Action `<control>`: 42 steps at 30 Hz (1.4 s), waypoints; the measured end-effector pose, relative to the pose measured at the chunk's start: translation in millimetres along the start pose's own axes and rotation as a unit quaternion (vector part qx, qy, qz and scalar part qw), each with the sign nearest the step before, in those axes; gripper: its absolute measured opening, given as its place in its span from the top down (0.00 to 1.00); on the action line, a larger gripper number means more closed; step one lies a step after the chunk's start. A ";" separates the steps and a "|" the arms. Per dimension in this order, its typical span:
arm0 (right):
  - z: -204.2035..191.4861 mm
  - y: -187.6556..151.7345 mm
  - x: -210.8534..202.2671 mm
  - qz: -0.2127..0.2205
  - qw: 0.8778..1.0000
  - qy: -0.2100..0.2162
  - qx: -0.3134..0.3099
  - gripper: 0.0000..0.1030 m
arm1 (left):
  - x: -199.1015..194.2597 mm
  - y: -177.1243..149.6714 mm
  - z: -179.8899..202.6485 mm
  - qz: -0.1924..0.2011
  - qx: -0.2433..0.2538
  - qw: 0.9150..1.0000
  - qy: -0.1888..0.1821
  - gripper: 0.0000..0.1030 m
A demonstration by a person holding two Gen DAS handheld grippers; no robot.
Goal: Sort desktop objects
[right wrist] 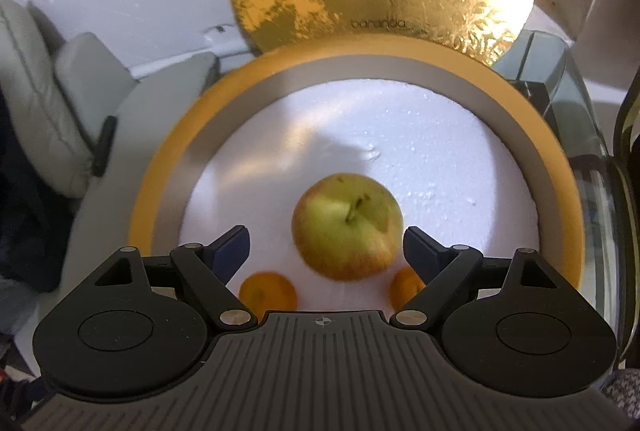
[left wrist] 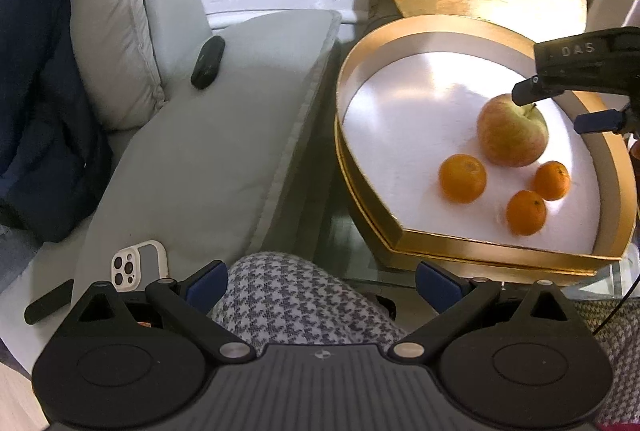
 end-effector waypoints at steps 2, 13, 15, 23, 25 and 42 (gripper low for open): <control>2.5 -8.3 -11.8 0.004 1.000 0.007 0.000 0.15 | -4.1 -1.0 5.3 0.002 0.007 1.000 0.001 0.01; 38.3 -66.7 -71.0 0.011 0.999 0.046 0.011 0.14 | -22.6 -4.1 39.9 0.014 0.051 0.999 0.001 0.01; 45.8 -75.6 -79.6 0.013 0.998 0.053 0.019 0.14 | -25.1 -3.9 46.9 0.016 0.060 0.998 0.003 0.01; 70.5 -99.6 -102.1 0.021 0.997 0.065 0.044 0.14 | -36.8 0.0 71.2 0.027 0.096 0.995 0.003 0.01; 75.4 -102.5 -106.8 0.025 0.996 0.067 0.048 0.14 | -39.9 0.6 75.8 0.029 0.103 0.994 0.004 0.01; 104.2 -88.7 -147.0 0.087 0.995 0.050 0.027 0.14 | -50.6 21.8 91.7 0.049 0.123 0.991 0.009 0.01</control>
Point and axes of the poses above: each gripper's, at about its wrist camera, not at the fingertips, and x roughly the way its jaws point, z to its right, y to its top, the point moved 5 cm from there along x, roughly the way its jaws point, and after that the axes turned 6 degrees about x, right-handed, at the moved point
